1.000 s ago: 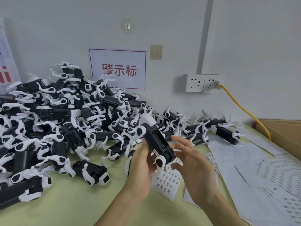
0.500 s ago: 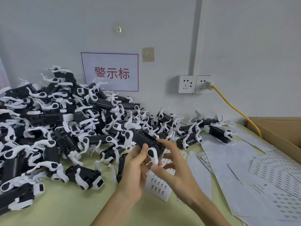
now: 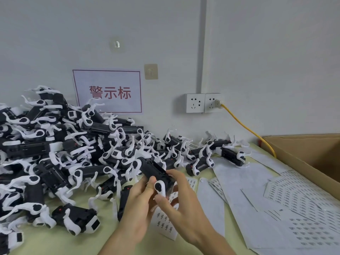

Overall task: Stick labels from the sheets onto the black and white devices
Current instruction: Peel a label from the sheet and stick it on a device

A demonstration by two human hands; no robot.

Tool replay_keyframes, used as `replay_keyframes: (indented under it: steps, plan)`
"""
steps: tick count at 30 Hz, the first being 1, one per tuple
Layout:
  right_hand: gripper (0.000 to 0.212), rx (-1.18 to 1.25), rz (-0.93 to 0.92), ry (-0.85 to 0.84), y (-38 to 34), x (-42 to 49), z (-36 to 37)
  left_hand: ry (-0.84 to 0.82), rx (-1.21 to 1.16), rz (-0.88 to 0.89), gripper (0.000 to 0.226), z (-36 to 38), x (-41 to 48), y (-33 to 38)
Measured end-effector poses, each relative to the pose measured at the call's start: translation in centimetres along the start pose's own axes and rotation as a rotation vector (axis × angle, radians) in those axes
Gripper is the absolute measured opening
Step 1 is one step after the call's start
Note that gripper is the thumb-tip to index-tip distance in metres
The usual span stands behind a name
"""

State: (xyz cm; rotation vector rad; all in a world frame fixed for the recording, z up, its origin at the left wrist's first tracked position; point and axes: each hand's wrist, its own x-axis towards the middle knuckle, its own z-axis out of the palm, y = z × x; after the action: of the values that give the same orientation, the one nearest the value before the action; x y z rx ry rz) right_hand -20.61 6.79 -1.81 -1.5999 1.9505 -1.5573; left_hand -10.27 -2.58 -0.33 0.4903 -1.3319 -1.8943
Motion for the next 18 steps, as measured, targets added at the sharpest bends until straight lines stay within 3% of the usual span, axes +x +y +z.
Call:
replay_keyframes:
  steps: [4,7,9,11,14,16,18]
  plan:
    - [0.039,0.076,0.039,0.041,-0.4,0.5,-0.3,-0.125,-0.030,-0.106,0.035,-0.6,0.4,-0.1]
    - [0.025,0.479,0.322,0.114,-0.3,1.6,-1.4,-0.166,0.017,-0.193,0.046,-0.5,0.8,-0.4]
    - [0.031,0.785,0.567,0.200,0.2,2.4,-2.9,-0.137,0.057,-0.251,0.039,-0.6,0.9,-0.6]
    - [0.036,1.017,0.699,0.378,1.0,2.7,-5.1,-0.140,0.147,-0.262,0.035,-0.9,1.0,-0.6]
    - [0.035,1.168,0.541,0.735,2.7,2.6,-9.5,-0.162,0.180,-0.256,0.029,-0.9,1.1,-0.4]
    - [0.049,1.180,0.263,0.982,3.7,2.1,-12.9,-0.160,0.186,-0.257,0.024,-0.8,1.2,-0.3]
    - [0.062,1.104,0.162,1.132,4.3,1.5,-15.0,-0.140,0.211,-0.214,0.022,-0.6,1.0,-0.4]
